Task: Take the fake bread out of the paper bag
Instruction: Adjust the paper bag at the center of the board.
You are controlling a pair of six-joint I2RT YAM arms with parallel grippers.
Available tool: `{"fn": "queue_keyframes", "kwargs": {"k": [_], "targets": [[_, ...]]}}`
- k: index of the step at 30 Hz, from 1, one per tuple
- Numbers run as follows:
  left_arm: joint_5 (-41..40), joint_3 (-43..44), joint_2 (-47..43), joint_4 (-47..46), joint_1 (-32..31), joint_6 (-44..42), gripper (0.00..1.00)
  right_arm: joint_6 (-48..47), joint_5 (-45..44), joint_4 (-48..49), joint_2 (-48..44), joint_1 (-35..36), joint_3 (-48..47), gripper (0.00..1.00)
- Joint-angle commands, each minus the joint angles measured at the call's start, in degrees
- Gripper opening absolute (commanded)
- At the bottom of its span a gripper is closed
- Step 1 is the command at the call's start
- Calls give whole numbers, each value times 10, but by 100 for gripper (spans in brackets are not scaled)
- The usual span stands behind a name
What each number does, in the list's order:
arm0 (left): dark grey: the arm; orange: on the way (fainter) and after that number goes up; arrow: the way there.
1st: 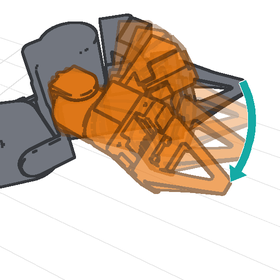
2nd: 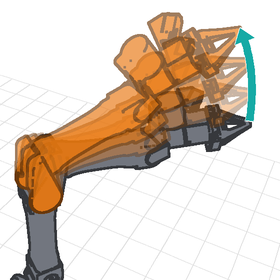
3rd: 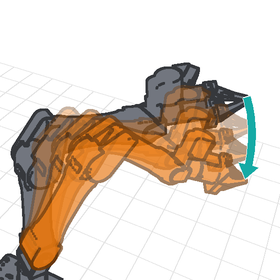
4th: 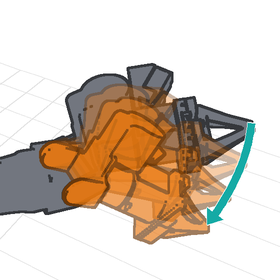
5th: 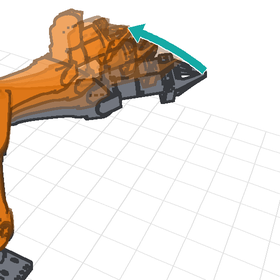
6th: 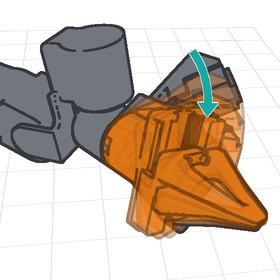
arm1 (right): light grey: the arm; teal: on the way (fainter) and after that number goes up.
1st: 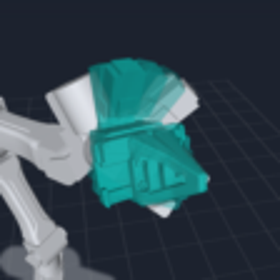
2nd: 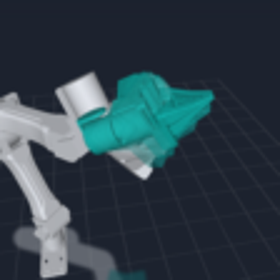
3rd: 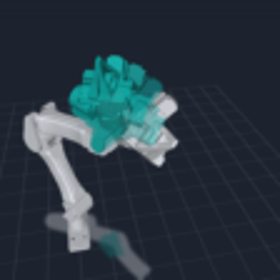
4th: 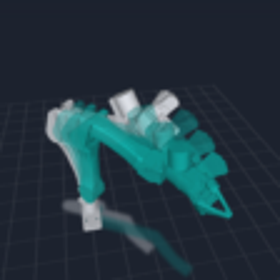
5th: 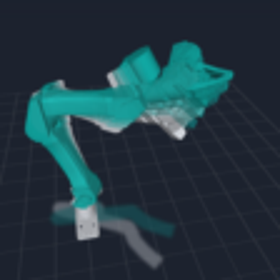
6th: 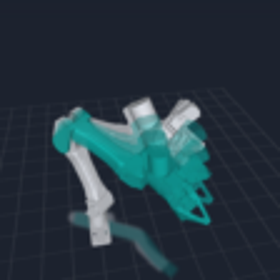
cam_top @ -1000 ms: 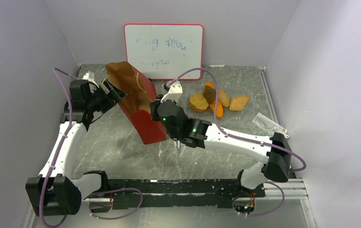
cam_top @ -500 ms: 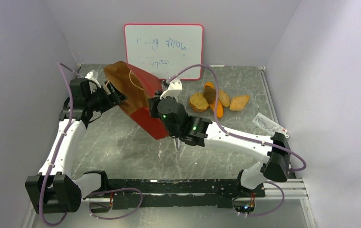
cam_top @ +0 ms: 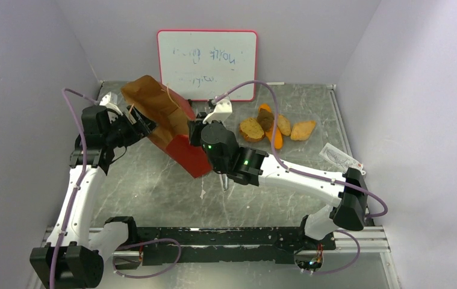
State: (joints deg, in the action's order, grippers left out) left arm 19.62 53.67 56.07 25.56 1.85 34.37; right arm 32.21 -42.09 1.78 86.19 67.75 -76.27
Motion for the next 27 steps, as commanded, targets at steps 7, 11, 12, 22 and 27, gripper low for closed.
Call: {"fn": "queue_keyframes", "kwargs": {"k": [7, 11, 12, 22, 27], "targets": [[5, -38, -1, -10, 10, 27, 72, -27, -23, 64, -9, 2, -32, 11], [18, -38, 0, -17, 12, 32, 72, -35, -17, 60, 4, 3, -55, 11], [23, -35, 3, -17, 12, 31, 71, -36, -14, 59, 9, 3, -60, 11], [49, -32, -12, -12, 21, 34, 73, -71, -36, 82, 24, 3, -70, 9], [117, -70, -39, -82, 42, 135, 74, -72, -43, 110, 4, 4, -26, 8]]}}
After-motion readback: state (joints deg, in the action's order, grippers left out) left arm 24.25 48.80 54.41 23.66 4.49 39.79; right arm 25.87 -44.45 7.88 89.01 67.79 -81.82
